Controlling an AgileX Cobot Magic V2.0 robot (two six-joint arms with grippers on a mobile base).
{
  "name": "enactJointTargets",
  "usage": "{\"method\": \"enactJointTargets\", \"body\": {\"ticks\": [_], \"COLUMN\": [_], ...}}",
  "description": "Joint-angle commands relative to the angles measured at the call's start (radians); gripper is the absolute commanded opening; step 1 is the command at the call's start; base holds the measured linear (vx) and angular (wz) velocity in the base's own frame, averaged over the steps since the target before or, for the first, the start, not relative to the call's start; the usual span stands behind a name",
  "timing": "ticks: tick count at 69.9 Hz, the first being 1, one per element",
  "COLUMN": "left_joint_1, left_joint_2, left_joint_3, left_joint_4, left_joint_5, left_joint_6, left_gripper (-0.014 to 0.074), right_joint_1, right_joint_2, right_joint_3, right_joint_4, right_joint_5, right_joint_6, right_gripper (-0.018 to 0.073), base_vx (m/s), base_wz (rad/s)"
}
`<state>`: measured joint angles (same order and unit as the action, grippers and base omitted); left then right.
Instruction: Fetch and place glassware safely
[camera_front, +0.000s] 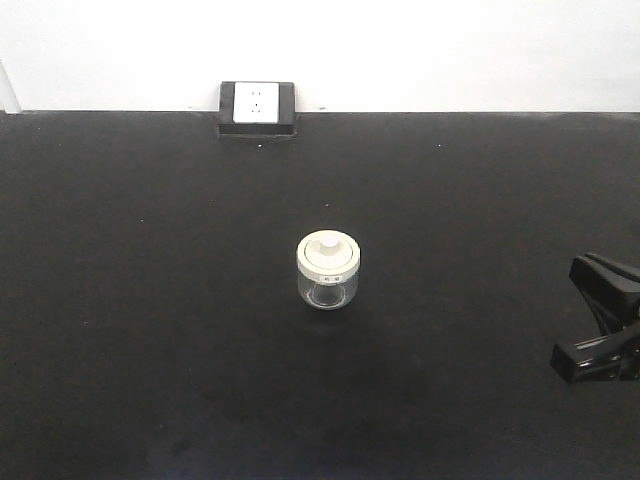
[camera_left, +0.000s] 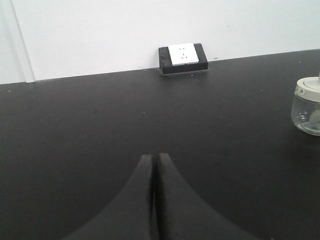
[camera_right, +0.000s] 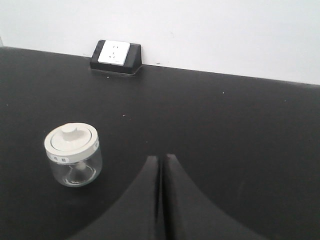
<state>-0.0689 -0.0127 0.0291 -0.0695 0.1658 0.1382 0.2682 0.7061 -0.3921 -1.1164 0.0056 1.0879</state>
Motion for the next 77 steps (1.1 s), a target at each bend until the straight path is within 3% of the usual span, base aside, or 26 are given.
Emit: {"method": "enactJointTargets", "body": {"ticks": [1, 12, 29, 37, 44, 66, 77], "left_joint_1": [-0.004, -0.004, -0.004, -0.004, -0.004, -0.004, -0.004], "left_joint_2": [-0.012, -0.012, -0.012, -0.012, -0.012, -0.012, -0.012], "left_joint_3": [0.027, 0.027, 0.027, 0.027, 0.027, 0.027, 0.027], "left_joint_4": [-0.011, -0.011, -0.011, -0.011, -0.011, -0.011, -0.011], "left_joint_5": [-0.069, -0.069, -0.067, -0.066, -0.066, -0.064, -0.064], "left_joint_6": [-0.001, -0.001, -0.001, -0.001, -0.001, -0.001, -0.001], "left_gripper": [-0.0007, -0.0007, -0.0007, -0.0007, -0.0007, -0.0007, -0.0007], "right_joint_1": [-0.005, -0.005, -0.005, -0.005, -0.013, -0.219, -0.268], "right_joint_2": [-0.003, -0.003, -0.003, -0.005, -0.034, -0.181, -0.261], "right_joint_3": [-0.026, -0.026, -0.026, -0.026, -0.026, -0.026, 0.014], "right_joint_4": [0.093, 0.344, 0.865, 1.023, 1.06, 1.06, 1.059], "right_joint_5": [-0.006, 0.047, 0.123, 0.132, 0.138, 0.22, 0.234], "right_joint_6": [-0.063, -0.344, -0.926, -1.134, -1.204, -1.183, -1.183], "right_gripper": [-0.0003, -0.0003, -0.0003, -0.0003, -0.0003, -0.0003, -0.0003], "base_vx": [0.0, 0.0, 0.0, 0.0, 0.0, 0.0, 0.0], "base_wz": [0.0, 0.0, 0.0, 0.0, 0.0, 0.0, 0.0]}}
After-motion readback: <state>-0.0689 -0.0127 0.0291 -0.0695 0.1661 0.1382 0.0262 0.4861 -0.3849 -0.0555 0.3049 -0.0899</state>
